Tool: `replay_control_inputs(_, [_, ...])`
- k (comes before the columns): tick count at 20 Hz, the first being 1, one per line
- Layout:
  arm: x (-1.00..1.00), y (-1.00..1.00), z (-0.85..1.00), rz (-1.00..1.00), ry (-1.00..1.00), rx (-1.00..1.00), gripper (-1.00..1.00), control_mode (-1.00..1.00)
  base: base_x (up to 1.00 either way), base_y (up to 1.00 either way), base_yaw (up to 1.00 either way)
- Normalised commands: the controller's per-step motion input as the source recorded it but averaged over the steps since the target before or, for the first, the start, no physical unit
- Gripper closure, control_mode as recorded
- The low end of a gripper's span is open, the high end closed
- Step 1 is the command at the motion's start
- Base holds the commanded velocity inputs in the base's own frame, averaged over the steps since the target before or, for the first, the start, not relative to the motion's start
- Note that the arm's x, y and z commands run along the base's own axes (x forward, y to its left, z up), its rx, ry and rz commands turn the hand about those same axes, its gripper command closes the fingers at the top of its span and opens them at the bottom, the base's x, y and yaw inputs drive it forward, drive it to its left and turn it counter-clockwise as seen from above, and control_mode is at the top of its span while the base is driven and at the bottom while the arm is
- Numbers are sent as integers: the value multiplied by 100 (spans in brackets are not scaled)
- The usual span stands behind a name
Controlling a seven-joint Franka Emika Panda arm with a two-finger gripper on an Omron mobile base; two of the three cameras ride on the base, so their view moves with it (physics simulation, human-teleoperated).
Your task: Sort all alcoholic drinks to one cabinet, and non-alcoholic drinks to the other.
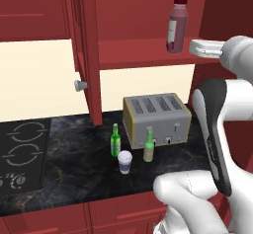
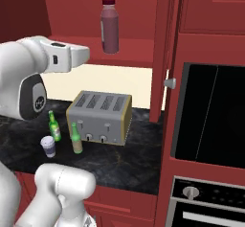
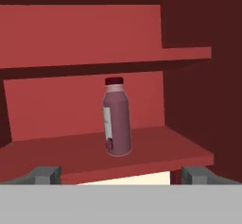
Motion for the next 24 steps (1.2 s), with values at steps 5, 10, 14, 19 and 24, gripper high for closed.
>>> replay_control_inputs(5, [-70,19,-12,13,8,0,-100,-100,0,0,0])
replay_control_inputs(10, [-53,17,0,8,16,1,-100,-100,0,0,0])
replay_control_inputs(14, [-41,18,0,4,21,0,-100,-100,0,0,0])
replay_control_inputs(19, [-27,29,-10,1,21,-1,-100,-100,0,0,0])
replay_control_inputs(24, [-20,30,-27,0,19,-4,-100,-100,0,0,0])
